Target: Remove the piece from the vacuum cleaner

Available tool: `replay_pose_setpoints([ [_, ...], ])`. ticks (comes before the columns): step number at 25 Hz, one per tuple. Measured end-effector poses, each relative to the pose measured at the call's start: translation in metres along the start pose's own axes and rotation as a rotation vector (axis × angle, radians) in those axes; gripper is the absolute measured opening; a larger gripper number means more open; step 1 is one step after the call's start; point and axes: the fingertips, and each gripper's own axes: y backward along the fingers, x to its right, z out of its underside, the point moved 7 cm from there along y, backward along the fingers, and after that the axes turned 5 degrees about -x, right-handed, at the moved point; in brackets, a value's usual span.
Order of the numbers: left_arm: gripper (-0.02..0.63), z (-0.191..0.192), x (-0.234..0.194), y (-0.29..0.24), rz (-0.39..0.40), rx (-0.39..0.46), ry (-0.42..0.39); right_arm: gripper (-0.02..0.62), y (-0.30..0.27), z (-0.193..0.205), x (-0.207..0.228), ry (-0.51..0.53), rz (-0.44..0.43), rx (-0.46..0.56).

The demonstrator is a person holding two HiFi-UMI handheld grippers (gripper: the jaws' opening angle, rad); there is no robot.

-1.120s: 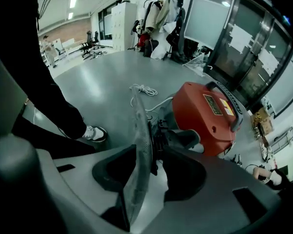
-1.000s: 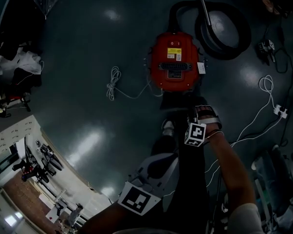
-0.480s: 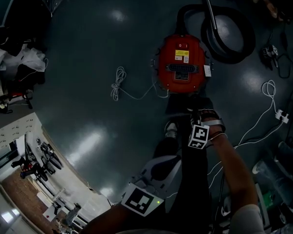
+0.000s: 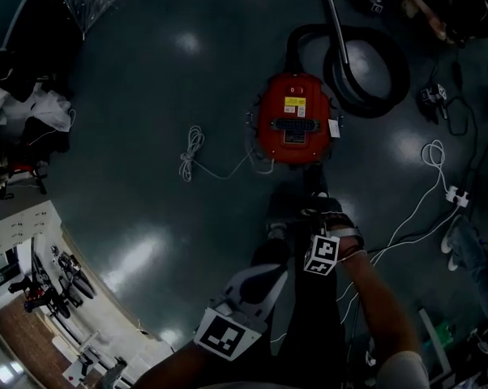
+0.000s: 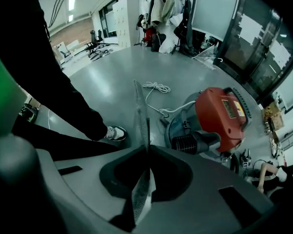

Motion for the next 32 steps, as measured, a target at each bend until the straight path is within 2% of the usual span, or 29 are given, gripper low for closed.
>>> replay_pose_setpoints([
  [3, 0.006, -0.018, 0.015, 0.024, 0.018, 0.027, -0.022, 0.038, 0.057, -0.011, -0.008, -0.074, 0.008, 0.034],
  [10, 0.006, -0.076, 0.062, 0.081, 0.137, 0.074, -0.158, 0.038, 0.201, -0.042, -0.014, -0.229, 0.07, 0.127],
  [13, 0.006, -0.097, 0.084, 0.105, 0.173, 0.101, -0.184, 0.038, 0.263, -0.056, -0.021, -0.256, 0.086, 0.165],
  [17, 0.006, -0.112, 0.105, 0.136, 0.18, 0.119, -0.197, 0.038, 0.339, -0.073, -0.046, -0.249, 0.097, 0.208],
  [21, 0.006, -0.118, 0.119, 0.153, 0.196, 0.132, -0.238, 0.038, 0.379, -0.08, -0.074, -0.248, 0.119, 0.228],
  [25, 0.006, -0.116, 0.131, 0.166, 0.21, 0.131, -0.246, 0.038, 0.406, -0.085, -0.104, -0.273, 0.102, 0.249],
  [32, 0.006, -0.114, 0.153, 0.177, 0.261, 0.109, -0.257, 0.038, 0.466, -0.095, -0.123, -0.286, 0.092, 0.267],
])
